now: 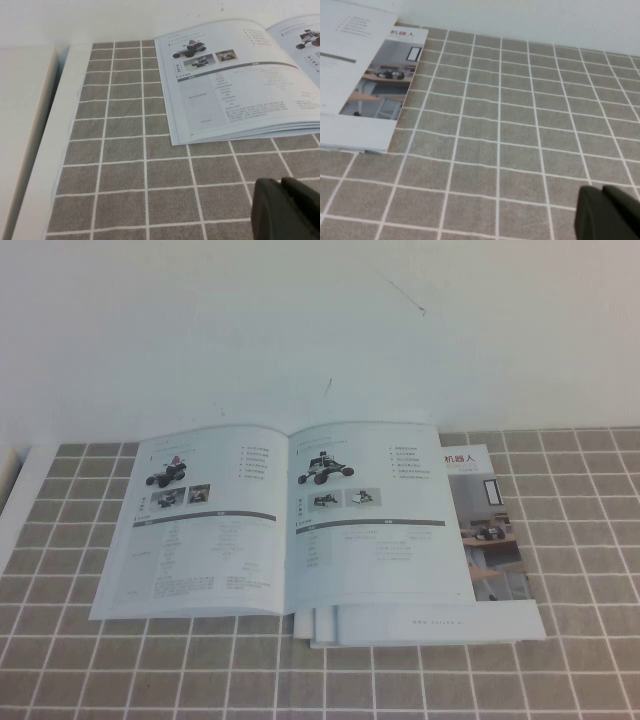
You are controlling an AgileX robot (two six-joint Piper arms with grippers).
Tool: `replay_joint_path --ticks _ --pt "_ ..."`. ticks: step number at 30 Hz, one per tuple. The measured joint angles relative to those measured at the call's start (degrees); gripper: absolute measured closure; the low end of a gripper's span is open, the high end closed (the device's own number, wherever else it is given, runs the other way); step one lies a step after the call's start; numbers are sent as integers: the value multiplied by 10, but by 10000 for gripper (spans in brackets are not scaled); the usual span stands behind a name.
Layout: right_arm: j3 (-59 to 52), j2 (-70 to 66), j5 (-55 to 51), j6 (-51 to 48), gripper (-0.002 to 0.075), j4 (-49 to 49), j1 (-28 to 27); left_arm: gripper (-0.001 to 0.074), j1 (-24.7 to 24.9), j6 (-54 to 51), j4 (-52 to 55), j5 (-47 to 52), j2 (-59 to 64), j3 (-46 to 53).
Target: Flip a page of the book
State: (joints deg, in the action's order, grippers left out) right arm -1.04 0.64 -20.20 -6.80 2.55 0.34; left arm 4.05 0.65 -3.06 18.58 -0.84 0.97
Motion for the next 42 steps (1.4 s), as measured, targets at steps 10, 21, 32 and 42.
replay_joint_path --ticks 10,21,32,42 --pt "0 0 0 0 728 0 0 738 0 -6 1 1 0 0" --pt "0 0 0 -3 728 0 0 738 0 -14 15 -13 0 0" --pt "0 0 0 -3 728 0 0 738 0 -14 77 -113 0 3" --pt "-1 0 11 -3 728 10 0 738 0 -6 81 -238 0 3"
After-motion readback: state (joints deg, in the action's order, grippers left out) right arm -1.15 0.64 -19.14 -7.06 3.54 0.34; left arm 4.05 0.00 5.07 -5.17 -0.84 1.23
